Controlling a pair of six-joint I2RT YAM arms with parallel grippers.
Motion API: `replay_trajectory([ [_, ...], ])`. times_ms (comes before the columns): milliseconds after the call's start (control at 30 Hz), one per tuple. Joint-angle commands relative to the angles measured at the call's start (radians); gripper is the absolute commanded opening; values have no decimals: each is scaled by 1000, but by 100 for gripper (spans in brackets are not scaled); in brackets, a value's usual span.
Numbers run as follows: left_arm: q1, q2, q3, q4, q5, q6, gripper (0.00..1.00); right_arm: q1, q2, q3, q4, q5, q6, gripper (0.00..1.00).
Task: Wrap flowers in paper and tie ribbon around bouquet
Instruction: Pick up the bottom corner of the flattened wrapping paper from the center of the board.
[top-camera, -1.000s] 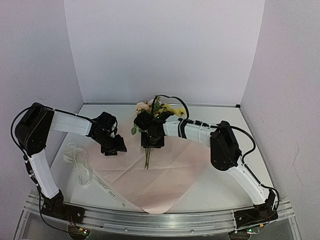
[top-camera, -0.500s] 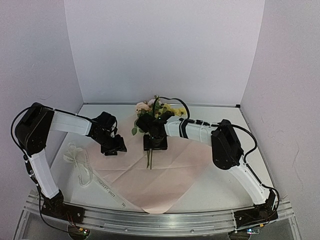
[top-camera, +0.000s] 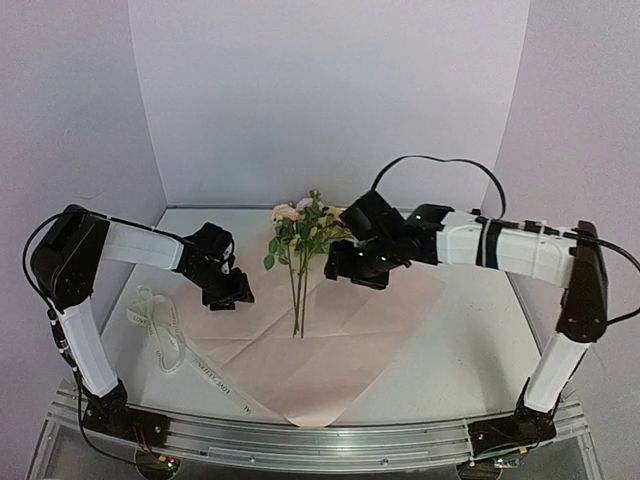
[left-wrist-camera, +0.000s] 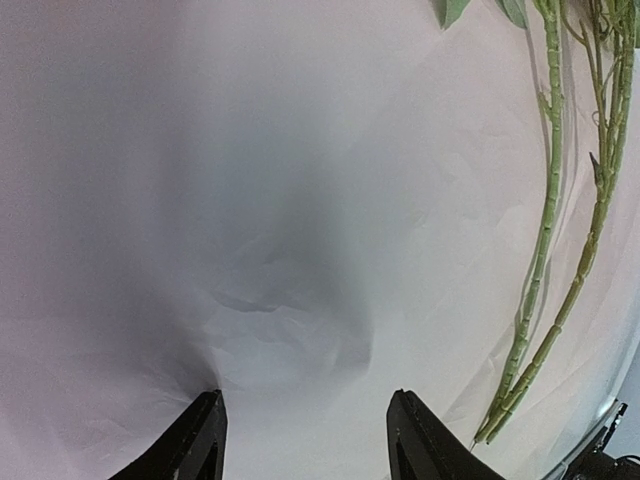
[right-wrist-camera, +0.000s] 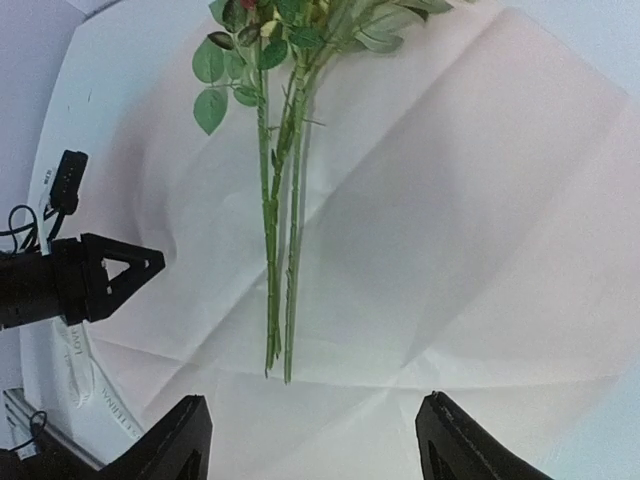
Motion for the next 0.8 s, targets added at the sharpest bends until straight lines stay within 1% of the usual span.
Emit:
replay_trajectory([
  [0,5,32,4,2,6,20,57,43,-129,-278,183,-67,198,73],
  [133,5,42,6,10,8,29,57,102,-228,-452,279,-70,316,75],
  [267,5,48,1,20,1,38,57,169,-288,-619,417,-86,450,76],
  [400,5,47,-6,35,0,39,57,243,-305,-700,480,-66,551,78],
  [600,5,41,-8,47,-14,35,57,322,-304,-853,690,-61,703,77],
  [767,5,39,-3,48,-32,37,57,373,-248,-880,784,-66,756,76],
])
